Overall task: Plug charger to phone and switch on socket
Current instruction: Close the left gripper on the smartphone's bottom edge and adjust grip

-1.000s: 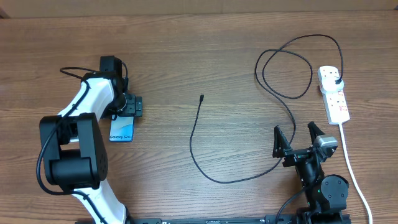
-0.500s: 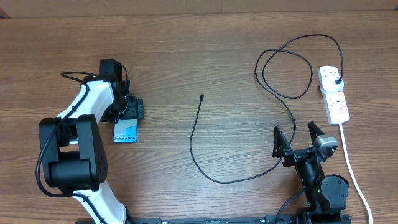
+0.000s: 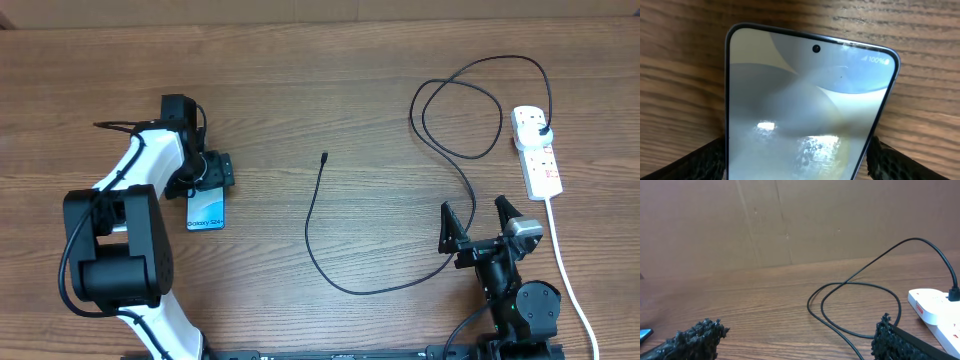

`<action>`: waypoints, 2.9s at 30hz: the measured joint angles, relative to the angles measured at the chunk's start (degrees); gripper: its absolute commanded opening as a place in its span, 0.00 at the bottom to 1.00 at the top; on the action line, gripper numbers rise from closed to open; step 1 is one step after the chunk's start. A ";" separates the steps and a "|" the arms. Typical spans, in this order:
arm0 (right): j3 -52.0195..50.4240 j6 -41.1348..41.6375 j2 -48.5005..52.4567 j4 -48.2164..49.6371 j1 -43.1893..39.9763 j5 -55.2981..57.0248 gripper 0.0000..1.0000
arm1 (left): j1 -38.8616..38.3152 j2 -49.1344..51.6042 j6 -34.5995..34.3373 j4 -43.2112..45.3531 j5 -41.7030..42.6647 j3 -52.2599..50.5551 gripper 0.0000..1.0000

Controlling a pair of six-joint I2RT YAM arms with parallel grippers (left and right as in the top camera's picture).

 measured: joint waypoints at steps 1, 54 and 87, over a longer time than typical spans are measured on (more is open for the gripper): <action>0.00 -0.04 0.00 0.00 0.00 0.02 1.00 | -0.44 0.00 -1.01 0.02 -0.02 0.00 0.93; 0.00 0.00 0.00 0.02 0.00 0.02 1.00 | -9.66 -2.21 7.41 -1.20 -0.90 -4.09 0.87; 0.00 0.00 0.00 0.00 0.00 0.02 1.00 | -10.45 -3.23 -13.70 5.84 2.51 -5.25 0.89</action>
